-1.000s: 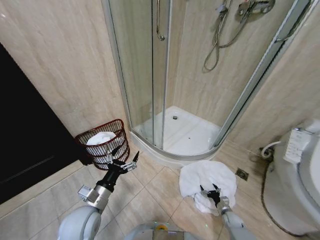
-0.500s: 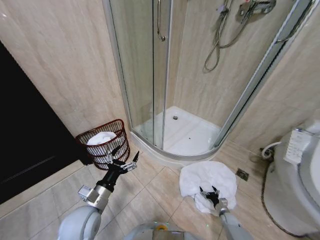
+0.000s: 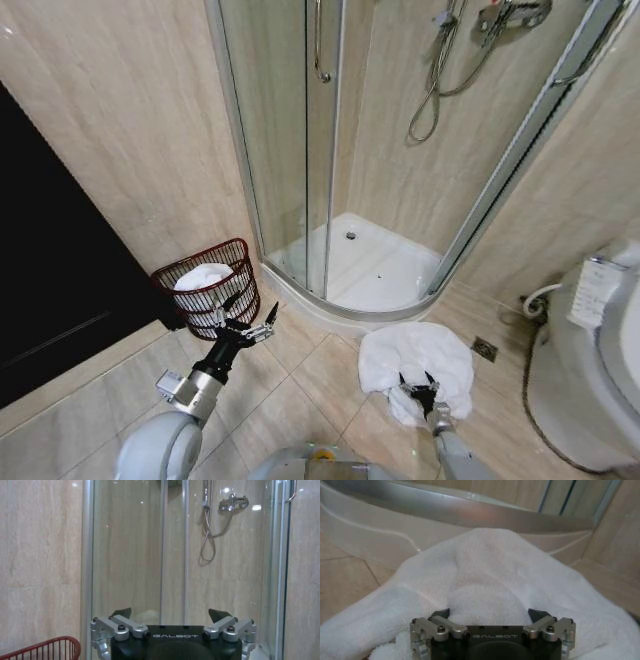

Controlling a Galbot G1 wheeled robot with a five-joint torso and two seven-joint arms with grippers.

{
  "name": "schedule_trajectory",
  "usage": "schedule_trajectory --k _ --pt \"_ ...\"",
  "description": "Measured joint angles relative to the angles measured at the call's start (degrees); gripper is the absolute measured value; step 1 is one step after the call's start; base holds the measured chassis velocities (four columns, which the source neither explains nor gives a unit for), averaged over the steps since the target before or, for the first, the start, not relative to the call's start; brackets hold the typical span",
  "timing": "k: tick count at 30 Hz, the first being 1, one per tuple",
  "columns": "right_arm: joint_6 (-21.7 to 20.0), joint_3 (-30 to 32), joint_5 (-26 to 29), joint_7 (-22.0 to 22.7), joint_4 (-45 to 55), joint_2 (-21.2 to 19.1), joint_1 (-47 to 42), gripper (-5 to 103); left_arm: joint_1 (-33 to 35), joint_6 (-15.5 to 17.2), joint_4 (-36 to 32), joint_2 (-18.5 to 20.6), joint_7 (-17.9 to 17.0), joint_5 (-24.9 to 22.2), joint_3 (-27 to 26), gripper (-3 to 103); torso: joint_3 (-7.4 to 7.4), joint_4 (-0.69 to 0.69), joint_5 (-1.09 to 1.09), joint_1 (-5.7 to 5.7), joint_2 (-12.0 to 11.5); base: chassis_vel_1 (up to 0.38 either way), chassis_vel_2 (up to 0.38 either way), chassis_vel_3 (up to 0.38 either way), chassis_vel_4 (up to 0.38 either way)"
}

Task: Discard the used towel into the hamper.

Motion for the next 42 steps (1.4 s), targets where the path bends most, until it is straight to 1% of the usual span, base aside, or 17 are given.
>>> schedule_trajectory --k 4,7,8,10,11,14,15,17,25,27,28,31,33,35,36,40,42 --pt "0.8 1.7 -0.3 -0.9 -0.6 0.3 -0.1 100 0.0 0.0 0.0 0.0 0.0 0.0 0.0 100 0.01 0.0 0.01 0.0 0.0 0.0 0.0 0.0 0.0" --pt "0.5 2.7 1.0 -3.1 -1.1 0.5 -0.2 100 0.0 0.0 0.0 0.0 0.0 0.0 0.0 100 0.02 0.0 0.03 0.01 0.0 0.0 0.0 0.0 0.0" --pt "-1.5 3.0 3.2 -5.2 -0.4 0.4 -0.7 100 0.0 0.0 0.0 0.0 0.0 0.0 0.0 100 0.02 0.01 0.02 0.01 0.0 0.0 0.0 0.0 0.0" --pt "-7.7 3.2 7.5 -9.2 1.5 -0.3 -1.8 100 0.0 0.0 0.0 0.0 0.0 0.0 0.0 100 0.02 0.0 0.01 0.01 0.0 0.0 0.0 0.0 0.0" --pt "-7.7 3.2 7.5 -9.2 1.5 -0.3 -1.8 100 0.0 0.0 0.0 0.0 0.0 0.0 0.0 100 0.02 0.0 0.01 0.01 0.0 0.0 0.0 0.0 0.0" --pt "-15.5 3.6 11.5 -13.5 1.4 -1.6 -1.8 100 0.0 0.0 0.0 0.0 0.0 0.0 0.0 100 0.03 0.01 0.0 0.02 0.1 0.0 0.0 0.0 0.0" --pt "-15.5 3.6 11.5 -13.5 1.4 -1.6 -1.8 100 0.0 0.0 0.0 0.0 0.0 0.0 0.0 100 0.03 0.01 0.0 0.02 0.1 0.0 0.0 0.0 0.0" --pt "-18.6 3.8 13.7 -15.4 1.4 -2.1 -1.9 100 0.0 0.0 0.0 0.0 0.0 0.0 0.0 100 0.03 0.0 -0.03 0.02 0.1 0.0 0.0 0.0 0.0" --pt "-19.6 3.9 14.3 -16.8 2.1 -1.9 -2.3 102 0.0 0.0 0.0 0.0 0.0 0.0 0.0 100 0.05 -0.01 0.0 0.03 0.1 0.0 0.0 0.0 0.0" --pt "-19.0 3.9 13.9 -16.7 2.1 -1.6 -2.1 95 0.0 0.0 0.0 0.0 0.0 0.0 0.0 100 0.06 -0.02 0.0 0.03 0.1 0.0 0.0 0.0 0.0" --pt "-19.0 3.9 13.9 -16.7 2.1 -1.6 -2.1 95 0.0 0.0 0.0 0.0 0.0 0.0 0.0 100 0.06 -0.02 0.0 0.03 0.1 0.0 0.0 0.0 0.0" --pt "-18.4 3.9 13.2 -16.4 2.1 -1.1 -1.9 84 0.0 0.0 0.0 0.0 0.0 0.0 0.0 100 0.06 -0.02 0.0 0.03 0.1 0.0 0.0 0.0 0.0" --pt "-18.1 3.9 13.0 -16.3 2.1 -1.0 -1.9 84 0.0 0.0 0.0 0.0 0.0 0.0 0.0 100 0.06 -0.02 0.0 0.03 0.1 0.0 0.0 0.0 0.0" --pt "-17.8 3.9 12.8 -16.1 2.0 -0.9 -1.8 77 0.0 0.0 0.0 0.0 0.0 0.0 0.0 100 0.06 -0.01 0.0 0.03 0.1 0.0 0.0 0.0 0.0" --pt "-17.8 3.9 12.8 -16.1 2.0 -0.9 -1.8 77 0.0 0.0 0.0 0.0 0.0 0.0 0.0 100 0.06 -0.01 0.0 0.03 0.1 0.0 0.0 0.0 0.0" --pt "-17.5 3.9 12.5 -16.0 2.2 -0.8 -2.0 62 0.0 0.0 0.0 0.0 0.0 0.0 0.0 100 0.06 0.0 -0.01 0.03 0.1 0.0 0.0 0.0 0.0" --pt "-17.5 3.9 12.4 -16.0 2.2 -0.8 -2.1 62 0.0 0.0 0.0 0.0 0.0 0.0 0.0 100 0.06 0.0 -0.01 0.03 0.1 0.0 0.0 0.0 0.0"
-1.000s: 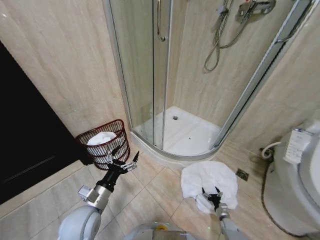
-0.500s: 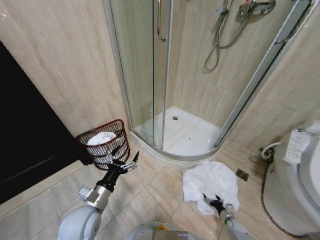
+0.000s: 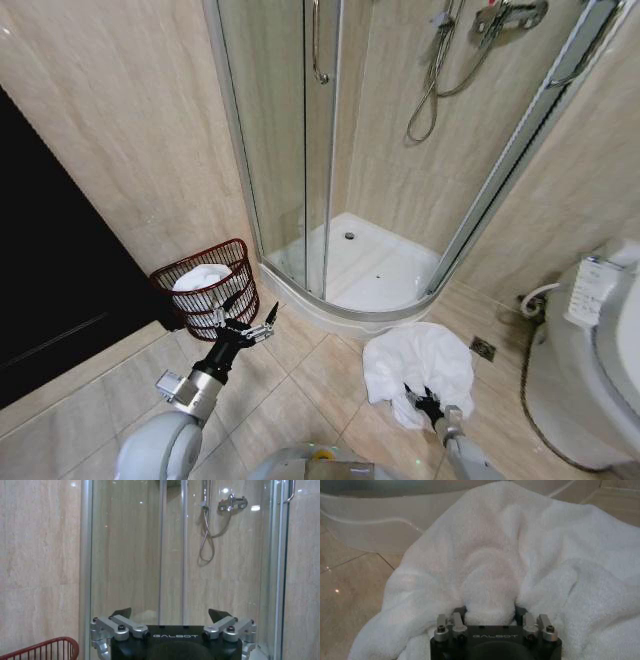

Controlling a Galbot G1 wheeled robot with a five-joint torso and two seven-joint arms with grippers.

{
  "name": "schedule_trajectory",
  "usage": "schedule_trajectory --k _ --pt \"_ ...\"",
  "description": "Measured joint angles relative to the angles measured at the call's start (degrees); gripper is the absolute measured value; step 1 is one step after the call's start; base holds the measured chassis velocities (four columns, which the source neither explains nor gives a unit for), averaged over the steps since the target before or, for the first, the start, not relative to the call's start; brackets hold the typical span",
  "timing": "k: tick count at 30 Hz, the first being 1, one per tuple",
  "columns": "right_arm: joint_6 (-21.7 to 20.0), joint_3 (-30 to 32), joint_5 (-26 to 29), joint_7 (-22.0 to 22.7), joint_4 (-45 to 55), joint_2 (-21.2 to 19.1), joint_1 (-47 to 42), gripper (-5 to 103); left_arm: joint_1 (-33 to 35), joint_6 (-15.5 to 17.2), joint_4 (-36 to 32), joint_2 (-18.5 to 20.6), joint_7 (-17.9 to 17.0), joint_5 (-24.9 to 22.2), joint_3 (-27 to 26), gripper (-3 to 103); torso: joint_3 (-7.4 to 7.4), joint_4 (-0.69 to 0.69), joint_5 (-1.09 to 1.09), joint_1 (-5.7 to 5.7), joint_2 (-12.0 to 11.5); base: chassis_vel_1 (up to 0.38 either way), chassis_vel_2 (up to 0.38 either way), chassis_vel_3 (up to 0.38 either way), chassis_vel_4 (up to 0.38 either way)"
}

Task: Discard the used towel into the hamper.

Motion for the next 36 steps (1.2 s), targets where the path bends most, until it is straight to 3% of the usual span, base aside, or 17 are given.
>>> schedule_trajectory --k 8,10,16,29,36 --pt "0.3 0.0 0.5 0.2 1.8 0.2 -1.0 37 0.0 0.0 0.0 0.0 0.0 0.0 0.0 100 0.01 0.0 0.04 0.0 0.0 0.0 0.0 0.0 0.0" --pt "0.6 0.0 0.6 0.3 2.3 0.3 -1.2 37 0.0 0.0 0.0 0.0 0.0 0.0 0.0 100 0.01 0.0 0.06 0.0 0.0 0.0 0.0 0.0 0.0" --pt "2.1 -0.1 0.6 1.3 6.3 0.4 -3.1 23 0.0 0.0 0.0 0.0 0.0 0.0 0.0 100 0.02 0.01 0.07 0.01 0.0 0.0 0.0 0.0 0.0" --pt "5.9 1.9 1.1 3.5 16.7 0.4 -9.6 22 0.0 0.0 0.0 0.0 0.0 0.0 0.0 100 0.01 0.01 0.03 0.01 0.0 0.0 0.0 0.0 0.0" --pt "7.9 4.4 1.9 6.7 32.8 0.5 -16.4 22 0.0 0.0 0.0 0.0 0.0 0.0 0.0 100 0.01 0.0 0.02 0.01 0.0 0.0 0.0 0.0 0.0"
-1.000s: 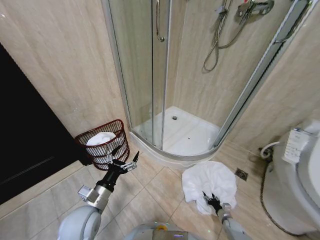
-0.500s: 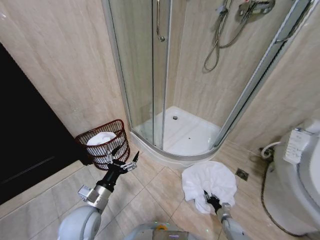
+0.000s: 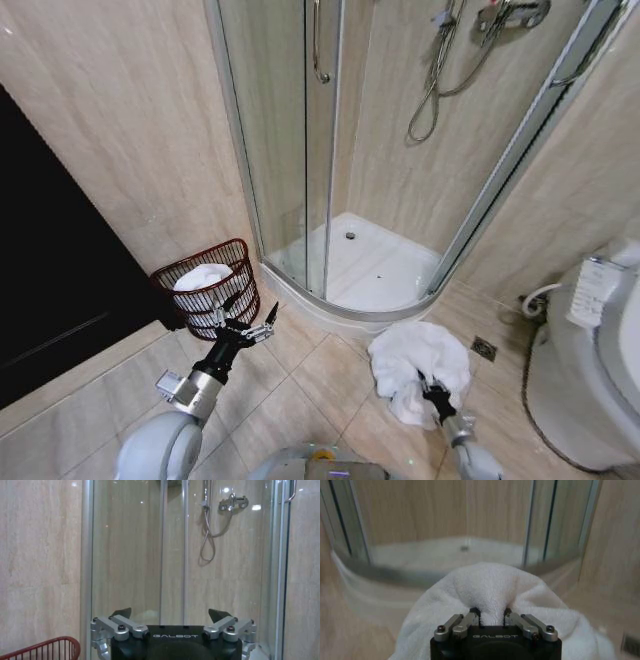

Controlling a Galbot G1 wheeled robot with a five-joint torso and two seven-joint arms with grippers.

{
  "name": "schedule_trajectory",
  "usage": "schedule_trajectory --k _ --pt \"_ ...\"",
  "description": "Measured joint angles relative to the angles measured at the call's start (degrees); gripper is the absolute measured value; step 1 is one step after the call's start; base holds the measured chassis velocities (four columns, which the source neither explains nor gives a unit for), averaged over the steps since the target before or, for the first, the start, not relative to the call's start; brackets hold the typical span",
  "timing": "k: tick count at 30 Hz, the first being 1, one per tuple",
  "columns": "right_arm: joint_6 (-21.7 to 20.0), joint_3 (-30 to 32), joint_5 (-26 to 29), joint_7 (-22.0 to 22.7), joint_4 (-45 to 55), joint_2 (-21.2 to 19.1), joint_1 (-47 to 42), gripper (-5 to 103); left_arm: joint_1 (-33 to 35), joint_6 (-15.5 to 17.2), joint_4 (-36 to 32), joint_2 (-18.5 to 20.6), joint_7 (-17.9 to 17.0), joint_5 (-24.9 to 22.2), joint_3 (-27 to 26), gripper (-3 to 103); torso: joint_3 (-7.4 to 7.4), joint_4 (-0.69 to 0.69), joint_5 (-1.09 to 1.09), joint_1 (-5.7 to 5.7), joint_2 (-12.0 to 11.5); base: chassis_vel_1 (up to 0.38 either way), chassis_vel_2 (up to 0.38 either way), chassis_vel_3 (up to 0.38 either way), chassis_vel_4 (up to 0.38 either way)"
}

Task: Discard the used towel into the hamper.

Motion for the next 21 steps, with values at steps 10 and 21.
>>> schedule_trajectory --k 10,21 --pt "-2.0 5.1 0.5 0.9 20.3 1.1 -7.4 22 0.0 0.0 0.0 0.0 0.0 0.0 0.0 100 0.0 0.0 0.0 0.0 0.0 0.0 0.0 0.0 0.0" --pt "-1.4 12.2 0.3 1.0 42.8 2.4 -16.8 22 0.0 0.0 0.0 0.0 0.0 0.0 0.0 100 0.0 0.0 0.0 -0.01 0.0 0.0 0.0 0.0 0.0"
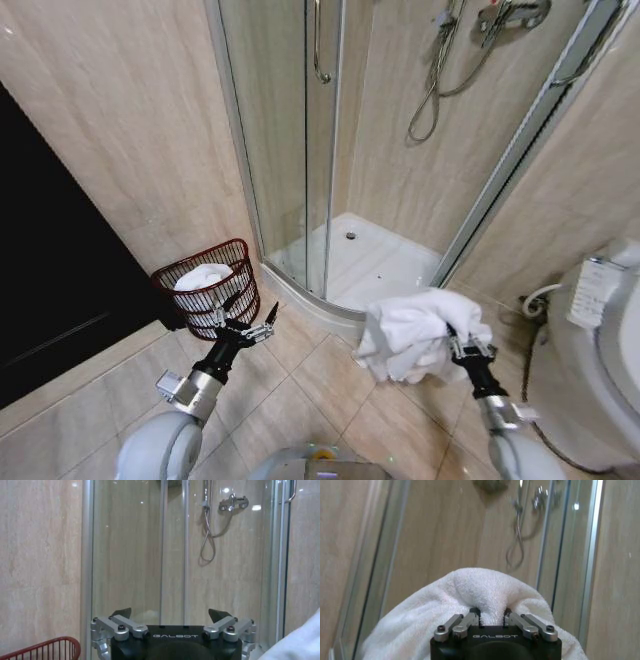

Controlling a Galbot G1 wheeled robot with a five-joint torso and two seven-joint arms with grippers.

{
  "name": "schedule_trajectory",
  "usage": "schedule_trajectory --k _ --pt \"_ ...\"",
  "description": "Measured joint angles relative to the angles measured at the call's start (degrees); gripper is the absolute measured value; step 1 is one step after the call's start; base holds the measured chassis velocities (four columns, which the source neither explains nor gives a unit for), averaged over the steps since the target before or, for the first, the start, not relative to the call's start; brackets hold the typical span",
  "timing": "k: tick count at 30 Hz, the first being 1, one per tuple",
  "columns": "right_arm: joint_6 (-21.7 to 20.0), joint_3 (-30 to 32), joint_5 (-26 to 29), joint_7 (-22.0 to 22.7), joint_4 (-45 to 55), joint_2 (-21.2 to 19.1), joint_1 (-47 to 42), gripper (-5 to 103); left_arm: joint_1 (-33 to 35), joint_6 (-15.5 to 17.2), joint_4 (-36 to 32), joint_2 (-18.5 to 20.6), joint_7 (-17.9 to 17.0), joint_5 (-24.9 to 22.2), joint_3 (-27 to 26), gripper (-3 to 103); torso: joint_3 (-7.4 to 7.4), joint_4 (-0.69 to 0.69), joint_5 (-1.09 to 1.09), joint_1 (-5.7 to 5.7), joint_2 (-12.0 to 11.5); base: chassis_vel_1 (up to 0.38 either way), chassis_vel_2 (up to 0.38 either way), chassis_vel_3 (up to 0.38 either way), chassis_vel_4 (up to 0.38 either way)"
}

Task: Discard the used towel into the hamper.

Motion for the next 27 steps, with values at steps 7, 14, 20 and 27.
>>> schedule_trajectory --k 7,14,20,27 --pt "2.9 4.3 2.5 -0.9 9.5 0.4 -2.8 22 0.0 0.0 0.0 0.0 0.0 0.0 0.0 100 0.0 0.0 0.01 0.0 0.0 0.0 0.0 0.0 0.0" --pt "1.7 7.9 6.8 -0.9 18.0 -0.1 -4.1 22 0.0 0.0 0.0 0.0 0.0 0.0 0.0 100 0.0 0.0 0.0 0.0 0.0 0.0 0.0 0.0 0.0" --pt "-0.7 10.1 9.1 -0.3 23.7 -0.6 -3.2 22 0.0 0.0 0.0 0.0 0.0 0.0 0.0 100 0.0 0.0 -0.01 0.0 0.0 0.0 0.0 0.0 0.0" --pt "-3.8 13.1 12.4 3.4 28.0 -1.8 1.1 22 0.0 0.0 0.0 0.0 0.0 0.0 0.0 100 0.01 0.0 0.02 0.0 0.0 0.0 0.0 0.0 0.0"
